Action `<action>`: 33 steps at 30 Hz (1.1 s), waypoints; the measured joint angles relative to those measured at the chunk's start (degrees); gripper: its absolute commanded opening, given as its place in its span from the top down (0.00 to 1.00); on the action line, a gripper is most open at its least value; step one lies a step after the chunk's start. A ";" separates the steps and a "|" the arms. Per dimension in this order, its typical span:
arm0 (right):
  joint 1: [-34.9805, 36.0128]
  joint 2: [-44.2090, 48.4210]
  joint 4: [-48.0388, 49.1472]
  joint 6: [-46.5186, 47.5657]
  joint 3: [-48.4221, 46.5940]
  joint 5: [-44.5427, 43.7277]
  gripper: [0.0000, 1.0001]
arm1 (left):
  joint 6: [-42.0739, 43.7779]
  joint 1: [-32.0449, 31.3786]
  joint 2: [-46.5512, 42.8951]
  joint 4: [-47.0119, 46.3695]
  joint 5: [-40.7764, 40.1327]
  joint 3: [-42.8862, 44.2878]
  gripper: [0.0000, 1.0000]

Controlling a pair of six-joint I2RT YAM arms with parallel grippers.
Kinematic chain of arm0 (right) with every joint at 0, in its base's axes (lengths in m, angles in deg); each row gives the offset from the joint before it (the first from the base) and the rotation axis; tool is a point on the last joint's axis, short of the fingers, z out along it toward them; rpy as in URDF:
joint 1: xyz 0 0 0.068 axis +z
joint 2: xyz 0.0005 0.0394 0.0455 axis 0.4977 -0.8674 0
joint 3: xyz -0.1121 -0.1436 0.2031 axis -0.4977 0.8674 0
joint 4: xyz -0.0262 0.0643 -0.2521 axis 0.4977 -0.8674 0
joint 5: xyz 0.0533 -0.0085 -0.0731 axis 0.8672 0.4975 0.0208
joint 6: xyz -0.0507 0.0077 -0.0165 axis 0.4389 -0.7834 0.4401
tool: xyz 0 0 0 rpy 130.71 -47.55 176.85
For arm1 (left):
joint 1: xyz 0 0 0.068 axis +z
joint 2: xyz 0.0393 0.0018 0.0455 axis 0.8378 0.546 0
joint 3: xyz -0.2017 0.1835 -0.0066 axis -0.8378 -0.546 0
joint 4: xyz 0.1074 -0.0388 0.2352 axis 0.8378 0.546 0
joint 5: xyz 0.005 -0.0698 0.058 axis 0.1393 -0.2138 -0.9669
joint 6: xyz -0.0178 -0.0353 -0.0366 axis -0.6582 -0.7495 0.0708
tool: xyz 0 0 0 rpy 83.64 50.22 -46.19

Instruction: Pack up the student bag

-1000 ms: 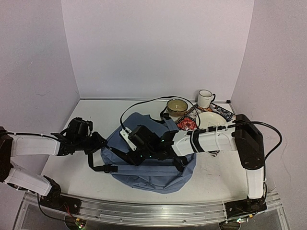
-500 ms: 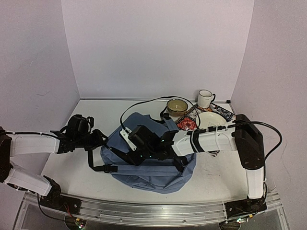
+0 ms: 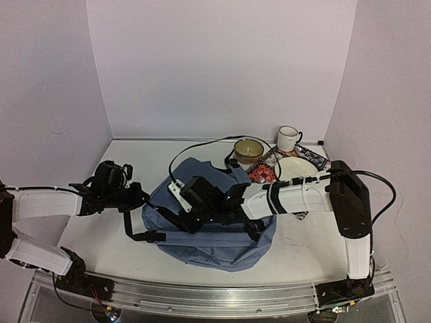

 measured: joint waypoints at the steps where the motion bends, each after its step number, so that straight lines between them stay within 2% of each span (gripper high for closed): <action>1: 0.00 0.02 -0.06 -0.29 0.00 0.20 0.61 | -0.03 0.00 -0.73 0.10 0.26 -0.03 1.00; 3: 0.00 0.26 -0.21 -0.42 0.00 0.75 0.54 | -0.09 0.00 -2.27 0.14 0.89 -0.07 1.00; 6: 0.00 1.52 -0.69 -0.52 0.02 1.41 0.50 | -0.14 -0.05 -3.92 -0.17 1.96 -0.07 1.00; 11: -0.32 5.25 -0.94 -0.53 0.11 2.44 0.47 | 0.20 -0.28 -4.32 0.02 2.95 -0.07 1.00; 16: -1.56 7.37 -0.48 -1.10 0.11 2.61 0.48 | 0.26 -0.79 -3.92 0.03 3.49 -0.07 1.00; 25: -7.86 4.34 -0.25 -5.10 0.34 2.68 0.51 | -1.90 -11.49 0.47 -1.39 1.89 -0.05 1.00; 33: -7.94 -0.40 1.22 -7.25 -1.71 4.91 0.54 | -6.26 -17.60 3.60 -4.85 -0.74 0.10 1.00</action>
